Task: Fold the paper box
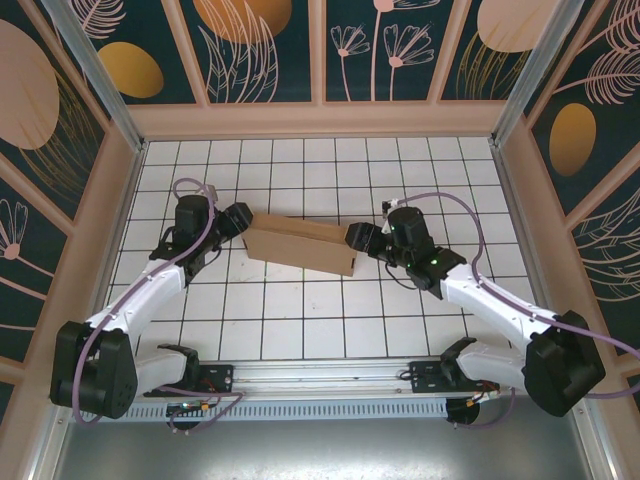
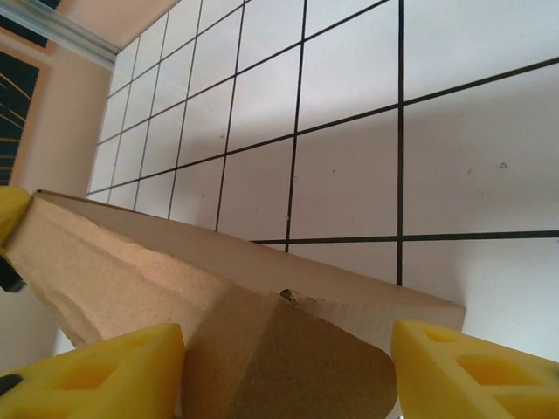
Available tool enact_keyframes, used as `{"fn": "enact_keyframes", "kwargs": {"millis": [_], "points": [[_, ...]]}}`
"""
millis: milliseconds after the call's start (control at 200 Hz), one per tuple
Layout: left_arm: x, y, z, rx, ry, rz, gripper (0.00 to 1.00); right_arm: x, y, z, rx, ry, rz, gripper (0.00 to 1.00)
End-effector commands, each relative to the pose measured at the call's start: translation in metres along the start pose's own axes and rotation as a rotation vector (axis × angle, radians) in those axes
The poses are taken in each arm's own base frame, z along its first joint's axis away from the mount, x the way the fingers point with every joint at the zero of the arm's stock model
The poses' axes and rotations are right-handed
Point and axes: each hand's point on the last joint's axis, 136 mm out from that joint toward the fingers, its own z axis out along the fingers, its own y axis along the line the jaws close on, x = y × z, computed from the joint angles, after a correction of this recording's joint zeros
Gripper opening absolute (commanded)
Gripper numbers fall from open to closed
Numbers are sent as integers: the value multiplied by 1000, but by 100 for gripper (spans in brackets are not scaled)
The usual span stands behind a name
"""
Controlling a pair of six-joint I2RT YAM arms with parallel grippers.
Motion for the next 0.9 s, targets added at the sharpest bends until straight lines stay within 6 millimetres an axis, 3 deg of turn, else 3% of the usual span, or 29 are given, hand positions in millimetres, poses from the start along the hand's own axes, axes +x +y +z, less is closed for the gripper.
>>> {"fn": "enact_keyframes", "kwargs": {"millis": [0, 325, 575, 595, 716, 896], "points": [[27, 5, 6, 38, 84, -77, 58, -2, 16, 5, -104, -12, 67, 62], [23, -15, 0, 180, 41, -202, 49, -28, 40, 12, -182, -44, 27, 59], [19, -35, 0, 290, 3, -250, 47, -53, 49, 21, -209, -66, -36, 59], [19, -37, 0, 296, 1, -251, 47, -63, 42, 21, -196, -86, -28, 59], [16, -48, 4, 320, -16, -240, 47, -80, 36, 21, -209, -112, -30, 59], [10, -60, 13, 339, -33, -224, 47, -90, 23, 24, -241, -122, -9, 59]]}}
